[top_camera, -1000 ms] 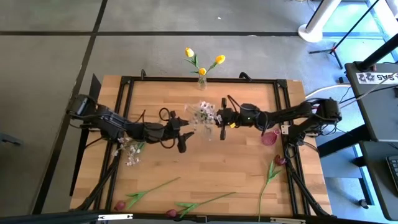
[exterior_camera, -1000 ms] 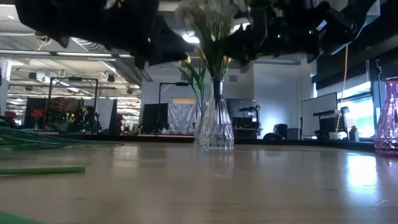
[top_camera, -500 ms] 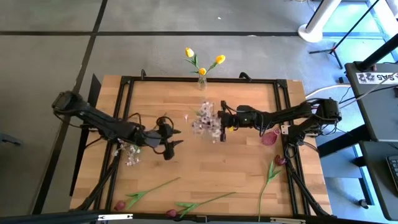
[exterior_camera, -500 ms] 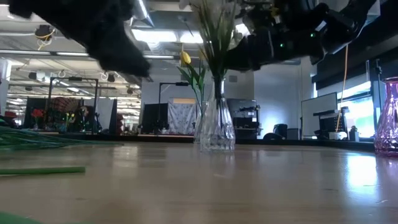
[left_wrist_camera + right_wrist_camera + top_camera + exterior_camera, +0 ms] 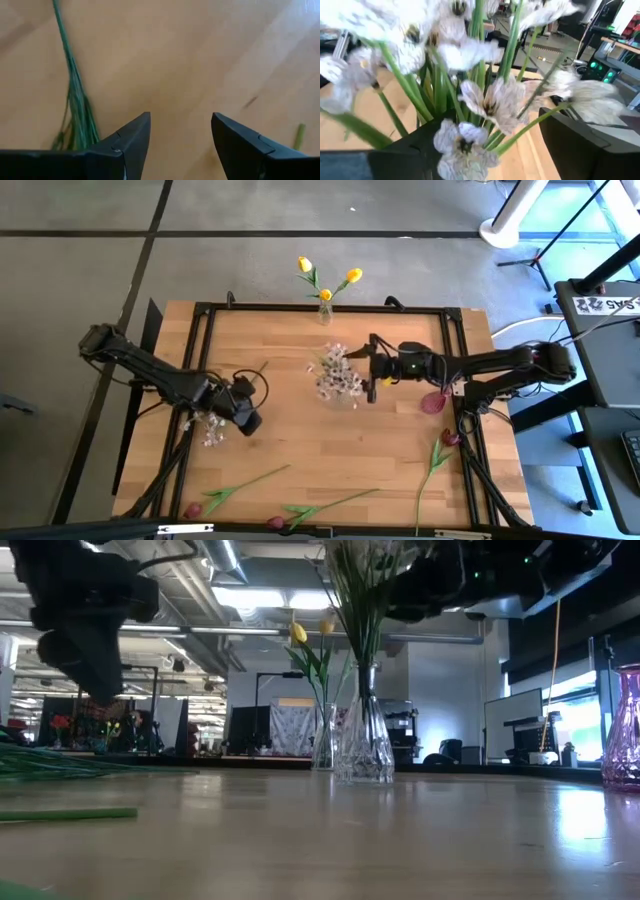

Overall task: Sort flowers into vase by color
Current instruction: Put the top white flower into the bottom vase, then put the white flower into the bottom vase

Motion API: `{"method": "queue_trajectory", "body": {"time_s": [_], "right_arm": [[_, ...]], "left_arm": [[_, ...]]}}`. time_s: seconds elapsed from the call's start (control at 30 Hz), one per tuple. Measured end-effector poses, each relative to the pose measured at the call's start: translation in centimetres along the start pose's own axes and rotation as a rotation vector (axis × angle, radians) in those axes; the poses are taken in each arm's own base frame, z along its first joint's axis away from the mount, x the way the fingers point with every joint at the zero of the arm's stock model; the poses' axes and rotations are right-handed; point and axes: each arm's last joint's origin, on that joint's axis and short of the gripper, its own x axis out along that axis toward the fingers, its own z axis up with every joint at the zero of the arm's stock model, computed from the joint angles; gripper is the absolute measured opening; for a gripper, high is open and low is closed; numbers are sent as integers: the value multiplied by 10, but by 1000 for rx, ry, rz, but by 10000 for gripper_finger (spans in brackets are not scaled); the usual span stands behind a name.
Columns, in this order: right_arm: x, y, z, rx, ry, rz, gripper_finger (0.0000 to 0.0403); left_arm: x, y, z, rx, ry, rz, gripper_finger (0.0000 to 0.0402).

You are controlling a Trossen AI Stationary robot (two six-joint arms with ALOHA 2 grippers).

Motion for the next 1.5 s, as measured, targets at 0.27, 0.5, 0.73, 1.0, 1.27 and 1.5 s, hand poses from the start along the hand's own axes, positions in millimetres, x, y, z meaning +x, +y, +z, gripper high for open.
{"method": "queue_trajectory", "body": {"time_s": [0.27, 0.5, 0.73, 1.0, 1.27, 1.5], "right_arm": [[-11, -2, 11, 5, -29, -6, 284], [-20, -3, 18, 24, -46, -1, 285], [-24, -4, 23, 38, -70, -6, 285], [-35, -6, 33, 49, -121, -25, 285], [-63, -11, 56, 24, -232, -100, 285], [-74, -12, 59, 25, -225, -102, 285]], "left_arm": [[-4, -5, -11, 32, 26, -38, 204], [-4, -5, -10, 41, -8, -21, 204], [-1, 3, -4, 2, 40, 26, 204], [10, 10, 1, -58, 141, 108, 204], [40, 19, 16, -136, 272, 230, 204], [58, 33, 30, -201, 375, 284, 204]]}}
